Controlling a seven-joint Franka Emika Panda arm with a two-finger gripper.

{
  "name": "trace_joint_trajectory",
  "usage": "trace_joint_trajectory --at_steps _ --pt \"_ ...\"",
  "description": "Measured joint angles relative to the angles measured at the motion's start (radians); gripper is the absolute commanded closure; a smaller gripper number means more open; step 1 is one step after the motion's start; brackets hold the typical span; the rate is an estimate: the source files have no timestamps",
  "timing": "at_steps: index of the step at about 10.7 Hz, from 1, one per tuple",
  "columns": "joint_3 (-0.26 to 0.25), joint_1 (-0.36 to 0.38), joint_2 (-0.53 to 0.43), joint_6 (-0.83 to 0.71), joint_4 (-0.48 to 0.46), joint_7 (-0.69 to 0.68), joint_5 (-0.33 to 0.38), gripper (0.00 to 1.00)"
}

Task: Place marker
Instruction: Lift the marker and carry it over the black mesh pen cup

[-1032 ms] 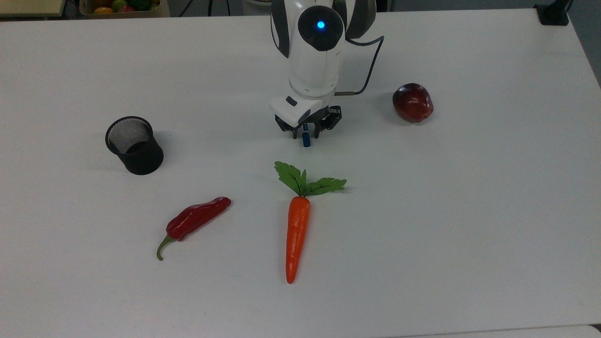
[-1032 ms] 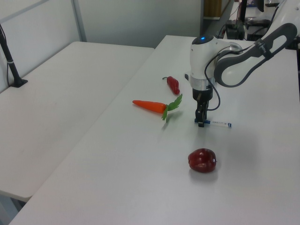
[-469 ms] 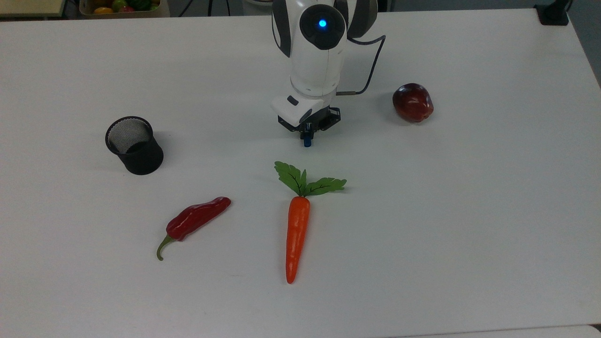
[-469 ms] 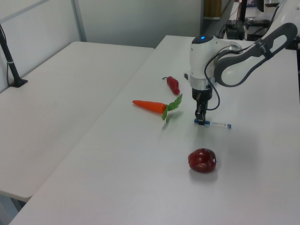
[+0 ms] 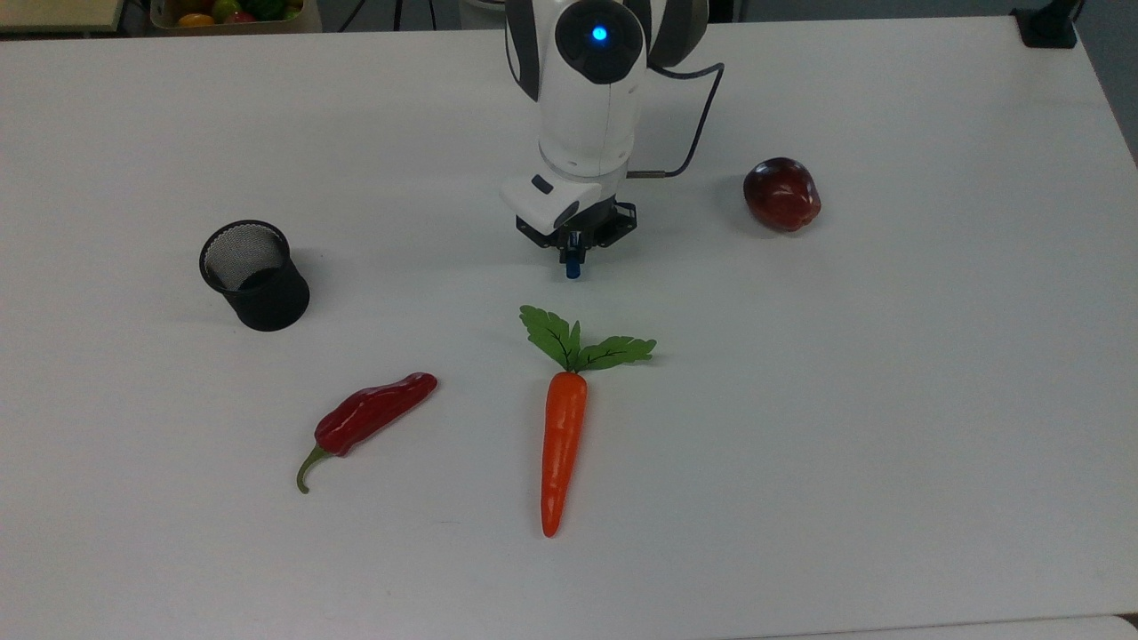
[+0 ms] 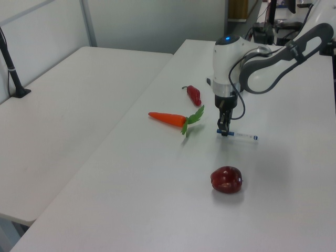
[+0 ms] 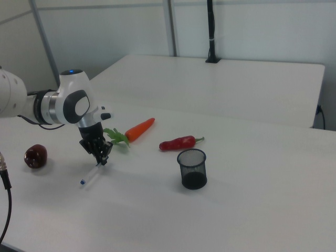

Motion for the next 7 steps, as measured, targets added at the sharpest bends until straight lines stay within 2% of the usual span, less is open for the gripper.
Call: trace_joint_trajectory --at_steps 3,7 --pt "-0.003 -0.051 -0.068 -0.037 0.019 0.0 -0.001 0.9" --pt "-0.007 -0.168 -0.202 -0.102 0.037 0.0 -0.005 0.9"
